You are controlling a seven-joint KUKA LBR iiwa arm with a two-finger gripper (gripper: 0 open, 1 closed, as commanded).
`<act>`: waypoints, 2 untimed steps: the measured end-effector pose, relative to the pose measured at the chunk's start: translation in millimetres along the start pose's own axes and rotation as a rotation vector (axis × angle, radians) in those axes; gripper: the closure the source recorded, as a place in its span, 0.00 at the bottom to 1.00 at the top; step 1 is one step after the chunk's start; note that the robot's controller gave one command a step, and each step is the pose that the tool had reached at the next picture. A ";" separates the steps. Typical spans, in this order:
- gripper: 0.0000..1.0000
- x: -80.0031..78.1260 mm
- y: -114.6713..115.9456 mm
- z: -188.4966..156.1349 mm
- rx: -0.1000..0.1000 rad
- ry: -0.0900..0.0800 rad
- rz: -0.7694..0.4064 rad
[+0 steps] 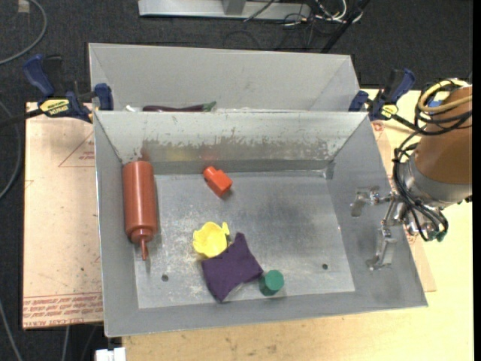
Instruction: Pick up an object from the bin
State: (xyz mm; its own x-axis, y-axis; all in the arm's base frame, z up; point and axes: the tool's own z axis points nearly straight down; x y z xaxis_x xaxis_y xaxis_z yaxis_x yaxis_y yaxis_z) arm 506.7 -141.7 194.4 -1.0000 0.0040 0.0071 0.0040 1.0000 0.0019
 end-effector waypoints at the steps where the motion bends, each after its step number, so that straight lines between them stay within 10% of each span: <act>1: 0.00 -1.6 0.7 -4.4 0.002 -0.008 -0.004; 2: 0.00 -22.7 43.4 34.6 0.001 -0.006 -0.046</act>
Offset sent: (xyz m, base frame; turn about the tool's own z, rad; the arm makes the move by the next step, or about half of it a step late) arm 0.0275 0.0583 -0.0487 -0.0622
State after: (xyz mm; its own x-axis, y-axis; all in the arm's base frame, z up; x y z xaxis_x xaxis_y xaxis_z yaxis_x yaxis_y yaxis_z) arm 529.4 -98.3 159.7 -0.9991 -0.0421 0.0006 -0.0421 0.9991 0.0007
